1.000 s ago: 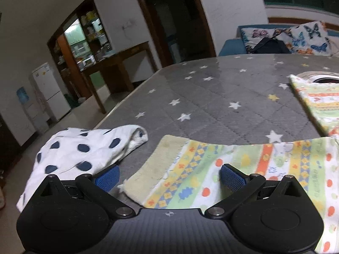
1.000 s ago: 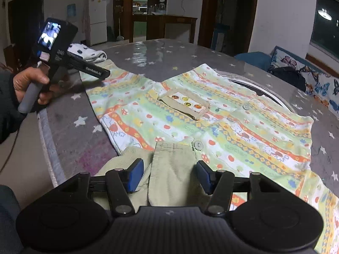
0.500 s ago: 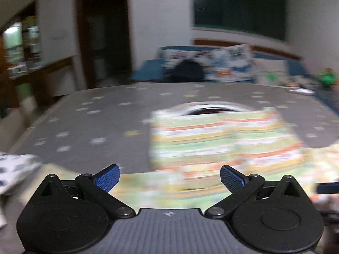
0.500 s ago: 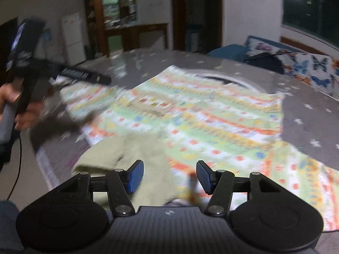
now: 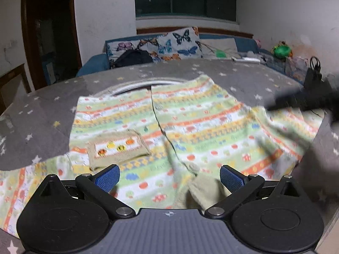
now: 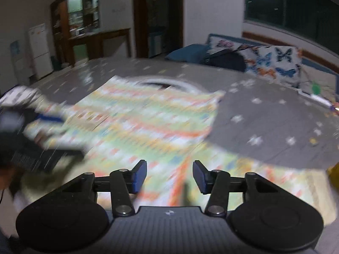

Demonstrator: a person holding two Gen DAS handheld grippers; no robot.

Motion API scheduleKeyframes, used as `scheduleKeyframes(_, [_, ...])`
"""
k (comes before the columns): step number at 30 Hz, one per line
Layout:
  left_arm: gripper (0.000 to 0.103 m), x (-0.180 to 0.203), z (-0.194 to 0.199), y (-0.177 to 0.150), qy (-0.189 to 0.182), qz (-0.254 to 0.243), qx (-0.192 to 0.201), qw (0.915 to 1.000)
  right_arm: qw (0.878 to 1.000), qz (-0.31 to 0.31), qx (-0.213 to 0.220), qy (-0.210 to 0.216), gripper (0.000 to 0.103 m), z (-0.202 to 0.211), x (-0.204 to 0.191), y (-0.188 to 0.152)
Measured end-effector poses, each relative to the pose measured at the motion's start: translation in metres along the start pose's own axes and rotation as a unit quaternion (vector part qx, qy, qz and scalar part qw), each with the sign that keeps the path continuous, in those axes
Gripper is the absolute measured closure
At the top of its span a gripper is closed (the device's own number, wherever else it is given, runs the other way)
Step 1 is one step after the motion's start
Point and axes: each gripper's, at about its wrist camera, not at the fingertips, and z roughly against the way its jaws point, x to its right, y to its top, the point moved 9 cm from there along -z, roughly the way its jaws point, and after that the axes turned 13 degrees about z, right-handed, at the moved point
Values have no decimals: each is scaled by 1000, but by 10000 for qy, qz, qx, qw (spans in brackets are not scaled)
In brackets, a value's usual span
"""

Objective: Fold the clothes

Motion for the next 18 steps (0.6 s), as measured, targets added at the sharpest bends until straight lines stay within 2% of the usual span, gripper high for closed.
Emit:
scheduleKeyframes(3, [0, 0, -5, -10, -43, 51, -113, 9999, 9998, -176, 41, -81, 62, -17, 26, 22])
scheduleKeyframes(8, [0, -1, -7, -11, -100, 52, -58, 9999, 9992, -355, -17, -163, 67, -71, 60, 56])
scheduleKeyframes(13, [0, -1, -6, -11, -119, 28, -31, 9999, 9951, -925, -239, -236, 79, -123, 97, 64])
scheduleKeyframes(16, [0, -2, -7, -11, -121, 14, -20, 9999, 9931, -1010, -376, -472, 81, -140, 114, 63])
scheduleKeyframes(18, [0, -2, -6, -12, -127, 12, -5, 9999, 9936, -971, -405, -422, 81, -148, 116, 64])
